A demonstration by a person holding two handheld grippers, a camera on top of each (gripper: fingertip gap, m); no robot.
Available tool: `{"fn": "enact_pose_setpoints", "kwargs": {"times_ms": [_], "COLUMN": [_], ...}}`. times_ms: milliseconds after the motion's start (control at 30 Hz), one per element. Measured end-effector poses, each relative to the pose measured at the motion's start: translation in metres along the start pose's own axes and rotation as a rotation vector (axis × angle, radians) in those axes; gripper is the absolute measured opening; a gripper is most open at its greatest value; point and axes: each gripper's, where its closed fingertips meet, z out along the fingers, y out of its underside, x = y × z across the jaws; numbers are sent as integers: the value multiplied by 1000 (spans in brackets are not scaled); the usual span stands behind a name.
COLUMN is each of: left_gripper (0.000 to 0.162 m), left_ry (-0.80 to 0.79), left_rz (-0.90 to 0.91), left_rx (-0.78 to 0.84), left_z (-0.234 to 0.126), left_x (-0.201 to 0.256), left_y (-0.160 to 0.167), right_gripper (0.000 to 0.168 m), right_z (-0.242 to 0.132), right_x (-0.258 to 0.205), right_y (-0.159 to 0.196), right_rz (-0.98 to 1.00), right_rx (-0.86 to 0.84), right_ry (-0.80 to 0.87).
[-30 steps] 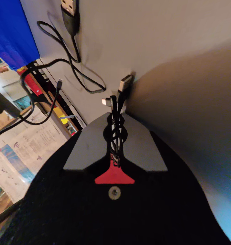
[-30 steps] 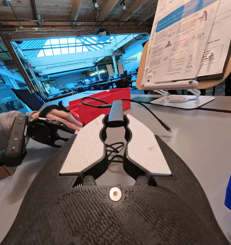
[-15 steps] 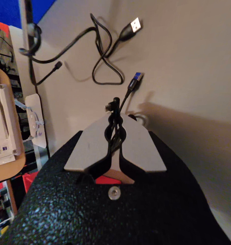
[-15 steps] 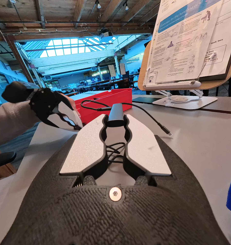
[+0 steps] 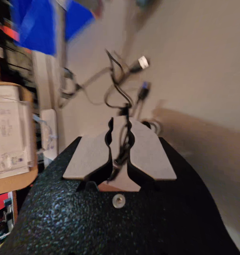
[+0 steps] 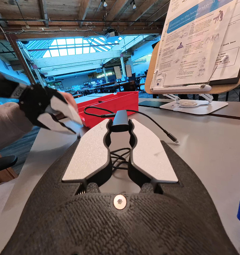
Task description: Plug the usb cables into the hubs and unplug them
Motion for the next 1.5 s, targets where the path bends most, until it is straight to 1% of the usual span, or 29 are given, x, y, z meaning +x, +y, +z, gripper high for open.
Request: {"fn": "enact_pose_setpoints", "kwargs": {"times_ms": [33, 67, 100, 133, 167, 200, 267, 333, 400, 433, 467, 567, 600, 667, 700, 767, 867, 933, 1000, 1067, 1133, 1233, 1300, 1367, 1400, 1500], "left_gripper": [25, 28, 28, 29, 37, 43, 58, 61, 53, 40, 25, 16, 14, 14, 14, 13, 13, 13, 14, 13, 13, 13, 13, 13, 14, 14], "left_ry": [-96, -219, -365, -497, -555, -559, -474, -411, -446, -481, -511, -632, -648, -673, -668, -640, -606, -560, -486, -442, -384, -340, -307, -244, -217, -85], "left_rz": [-46, -112, -159, -149, -74, 36, 277, 466, 585, 620, 641, 623, 636, 775, 807, 805, 861, 840, 756, 699, 639, 600, 564, 476, 421, 177], "left_rx": [109, 207, 257, 240, 171, 84, -31, -95, -85, -53, -23, 41, 58, 51, 51, 85, 72, 65, 43, 38, 29, 39, 36, 39, 50, 117], "left_z": [-11, -26, -41, -50, -48, -36, 3, 40, 62, 68, 70, 59, 52, 41, 38, 36, 39, 44, 49, 49, 50, 48, 48, 47, 47, 44], "left_x": [-20, -47, -76, -99, -111, -113, -99, -80, -73, -72, -72, -88, -94, -100, -101, -100, -99, -96, -92, -89, -84, -78, -74, -70, -68, -59], "left_y": [-17, -29, -31, -26, -19, -14, -10, -6, -10, -16, -22, -36, -42, -51, -54, -59, -58, -54, -46, -42, -39, -39, -37, -34, -33, -32], "right_gripper": [24, 24, 24, 24, 24, 24, 24, 24, 24, 24, 24, 24, 24, 24, 24, 24, 30, 35, 42, 42, 40, 26, 24, 25, 30, 33], "right_z": [0, 0, 0, 1, 1, 2, 4, 4, 3, 4, 4, -1, -1, -1, 0, 3, 9, 12, 13, 13, 12, 10, 10, 10, 10, 10], "right_x": [0, 0, -1, -2, -2, -4, -6, -10, -14, -15, -16, -16, -18, -24, -25, -29, -35, -36, -35, -34, -32, -29, -28, -28, -29, -23], "right_y": [0, 0, 0, 1, 1, 2, 4, 5, 5, 6, 7, 7, 10, 13, 13, 11, 21, 25, 28, 27, 24, 21, 21, 21, 21, 19], "right_rz": [0, 0, 0, -2, -5, -10, -18, -12, -2, -2, 6, 74, 86, 71, 65, 72, 42, 10, -14, -33, -57, -91, -121, -173, -202, -251], "right_rx": [1, 1, -1, -4, -11, -19, -31, -32, -34, -40, -50, -57, -86, -114, -107, -90, -151, -185, -204, -196, -178, -154, -155, -152, -144, -130], "right_ry": [-3, -4, -6, -11, -15, -21, -32, -53, -80, -84, -94, -136, -162, -194, -195, -214, -217, -202, -190, -181, -165, -148, -135, -123, -119, -68]}}
